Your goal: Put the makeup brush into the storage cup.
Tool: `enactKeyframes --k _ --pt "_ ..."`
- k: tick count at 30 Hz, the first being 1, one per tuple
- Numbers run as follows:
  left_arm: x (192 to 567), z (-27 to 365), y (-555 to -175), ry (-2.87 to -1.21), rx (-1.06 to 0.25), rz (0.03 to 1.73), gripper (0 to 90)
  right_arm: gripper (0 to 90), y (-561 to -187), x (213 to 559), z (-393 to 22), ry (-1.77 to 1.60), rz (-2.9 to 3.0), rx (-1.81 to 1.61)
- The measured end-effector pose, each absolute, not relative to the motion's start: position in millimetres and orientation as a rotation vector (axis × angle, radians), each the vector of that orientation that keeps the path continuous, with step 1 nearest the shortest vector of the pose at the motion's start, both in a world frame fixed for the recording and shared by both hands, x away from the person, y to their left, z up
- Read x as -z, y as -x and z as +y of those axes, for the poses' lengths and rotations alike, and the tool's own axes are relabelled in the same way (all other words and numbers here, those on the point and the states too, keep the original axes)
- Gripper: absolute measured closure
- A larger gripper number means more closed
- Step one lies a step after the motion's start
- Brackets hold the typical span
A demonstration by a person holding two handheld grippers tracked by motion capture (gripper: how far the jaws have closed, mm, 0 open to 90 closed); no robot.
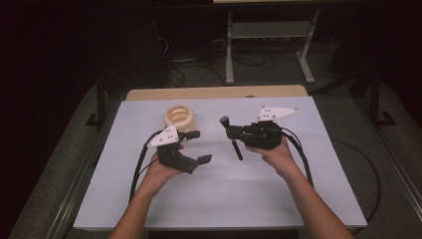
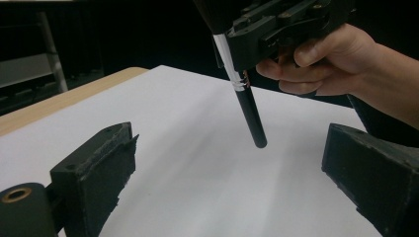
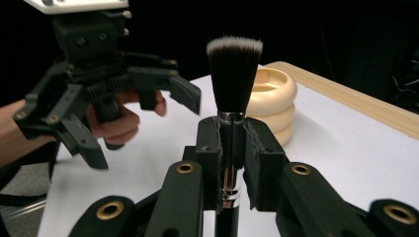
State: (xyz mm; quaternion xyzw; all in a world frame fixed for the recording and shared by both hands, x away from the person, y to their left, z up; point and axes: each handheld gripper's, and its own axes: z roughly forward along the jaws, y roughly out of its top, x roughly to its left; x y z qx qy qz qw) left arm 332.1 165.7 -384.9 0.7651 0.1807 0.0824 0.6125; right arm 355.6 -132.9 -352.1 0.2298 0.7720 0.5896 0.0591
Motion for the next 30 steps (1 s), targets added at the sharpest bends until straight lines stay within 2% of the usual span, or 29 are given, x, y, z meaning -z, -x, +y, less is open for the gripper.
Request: enactKeyframes --k 14,17,22,30 --pt "389 146 -328 -1.761 -0.153 0.405 7.5 77.4 -346 352 -114 -0.638 2.363 -1.835" --pt "390 144 -328 -1.751 -0.143 0.399 14.0 77.4 -344 353 -110 -0.624 2.364 -1.844" --pt "392 140 -328 -1.747 -0.144 0.399 15.3 77.4 -343 354 -106 -0.619 2.363 -1.873" --pt "393 137 -328 -1.744 -0.144 0.387 33.4 77.4 -342 356 -102 -0.615 2.36 -1.902"
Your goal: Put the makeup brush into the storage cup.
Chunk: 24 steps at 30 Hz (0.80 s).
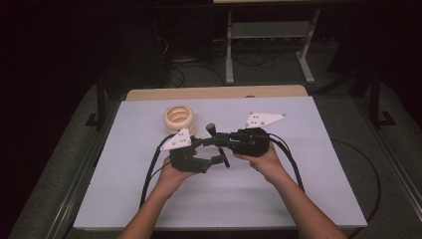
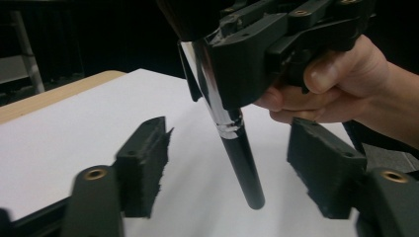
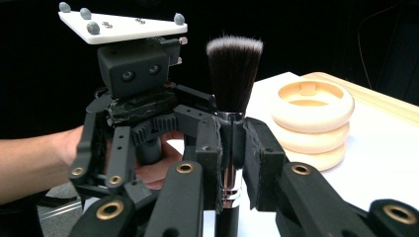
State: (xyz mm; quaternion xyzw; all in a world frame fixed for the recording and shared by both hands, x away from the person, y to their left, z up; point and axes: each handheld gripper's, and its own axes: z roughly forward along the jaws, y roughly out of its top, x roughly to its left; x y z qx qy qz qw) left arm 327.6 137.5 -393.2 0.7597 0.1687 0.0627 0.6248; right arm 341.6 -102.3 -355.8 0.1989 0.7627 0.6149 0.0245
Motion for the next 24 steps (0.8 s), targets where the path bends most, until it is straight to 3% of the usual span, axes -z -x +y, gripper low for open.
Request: enactKeyframes --k 12,24 --pt "393.0 137.3 -328.5 -1.726 -0.137 0.391 56.5 77.4 -340.3 357.6 -97.8 -0.606 2.362 -1.915" --pt "393.0 137.8 -329.2 -1.724 -0.123 0.394 69.0 77.4 -340.1 359.0 -96.9 -0.604 2.361 -1.912"
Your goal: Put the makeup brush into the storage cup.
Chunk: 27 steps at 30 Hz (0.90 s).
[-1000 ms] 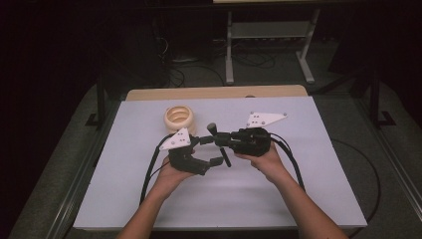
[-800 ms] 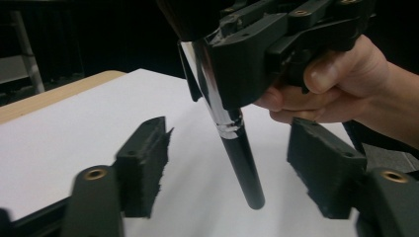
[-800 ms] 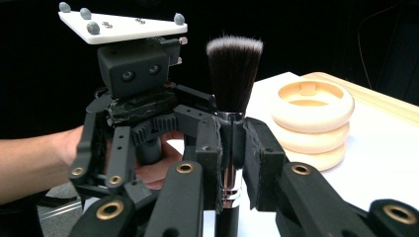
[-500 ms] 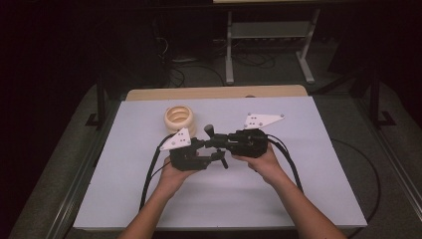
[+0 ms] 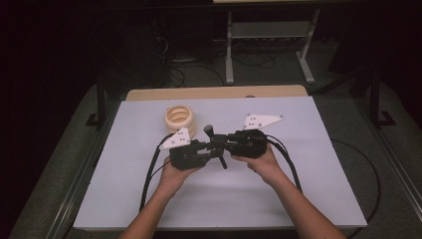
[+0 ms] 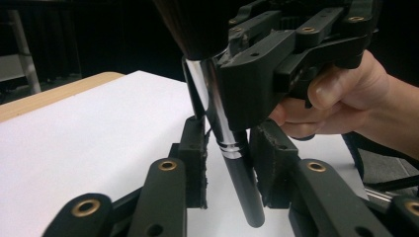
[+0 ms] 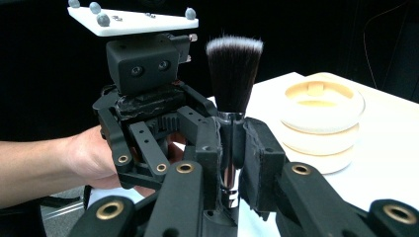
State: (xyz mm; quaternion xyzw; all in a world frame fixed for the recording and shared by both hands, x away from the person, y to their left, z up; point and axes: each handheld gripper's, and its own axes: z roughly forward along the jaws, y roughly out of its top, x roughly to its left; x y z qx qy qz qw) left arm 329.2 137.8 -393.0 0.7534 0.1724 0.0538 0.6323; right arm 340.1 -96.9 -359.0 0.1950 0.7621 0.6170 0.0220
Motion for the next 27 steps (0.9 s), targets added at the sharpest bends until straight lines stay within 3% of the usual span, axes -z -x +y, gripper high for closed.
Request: enactKeyframes --k 27 --pt "392.4 143.6 -331.1 -1.745 -0.106 0.424 78.6 75.6 -339.9 359.0 -97.6 -0.578 2.364 -1.9"
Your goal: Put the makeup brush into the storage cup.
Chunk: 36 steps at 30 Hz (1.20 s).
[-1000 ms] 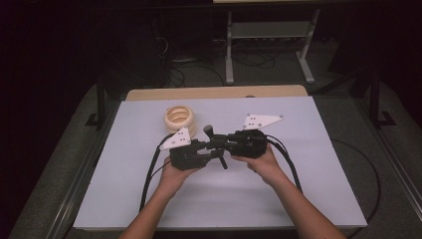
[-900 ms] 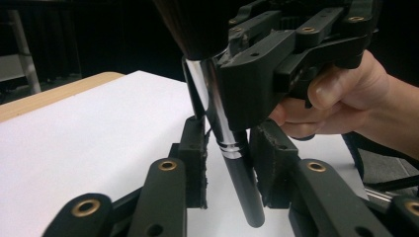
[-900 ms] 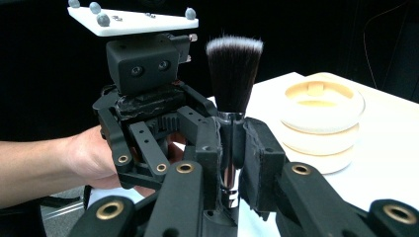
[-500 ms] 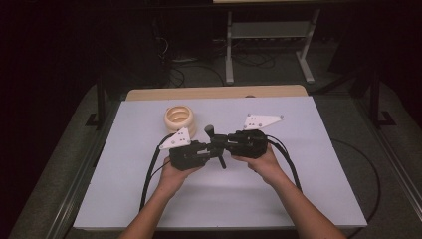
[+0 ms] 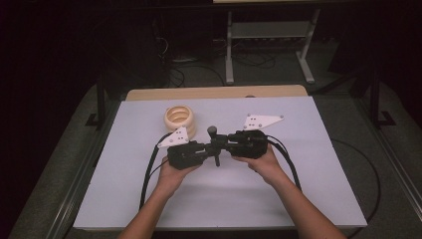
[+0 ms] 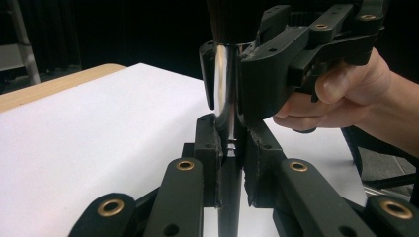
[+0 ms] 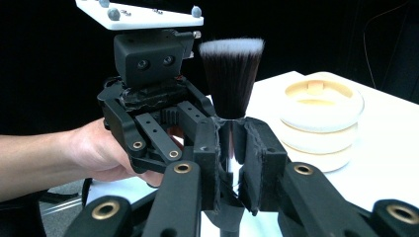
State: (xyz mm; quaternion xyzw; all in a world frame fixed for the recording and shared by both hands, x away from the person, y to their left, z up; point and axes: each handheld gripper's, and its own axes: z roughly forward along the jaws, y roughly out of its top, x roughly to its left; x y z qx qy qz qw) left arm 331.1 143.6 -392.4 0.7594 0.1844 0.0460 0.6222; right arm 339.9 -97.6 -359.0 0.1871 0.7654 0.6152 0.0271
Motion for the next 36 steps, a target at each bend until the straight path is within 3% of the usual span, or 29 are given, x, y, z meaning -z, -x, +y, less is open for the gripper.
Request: enactKeyframes --k 7,11,13,17,24,36 --pt "392 146 -332 -1.745 -0.118 0.437 78.8 68.4 -340 359 -97 -0.565 2.379 -1.895" --pt "391 151 -334 -1.739 -0.127 0.455 78.9 51.7 -341 359 -98 -0.603 2.375 -1.895" --pt "391 152 -334 -1.737 -0.129 0.462 78.8 49.7 -341 359 -98 -0.612 2.373 -1.893" --pt "389 157 -335 -1.736 -0.139 0.474 78.9 36.2 -342 356 -101 -0.626 2.382 -1.872" --pt "389 163 -336 -1.748 -0.15 0.493 78.9 20.2 -343 356 -104 -0.643 2.389 -1.808" --pt "387 172 -338 -1.77 -0.163 0.522 78.9 12.8 -338 356 -116 -0.704 2.385 -1.69"
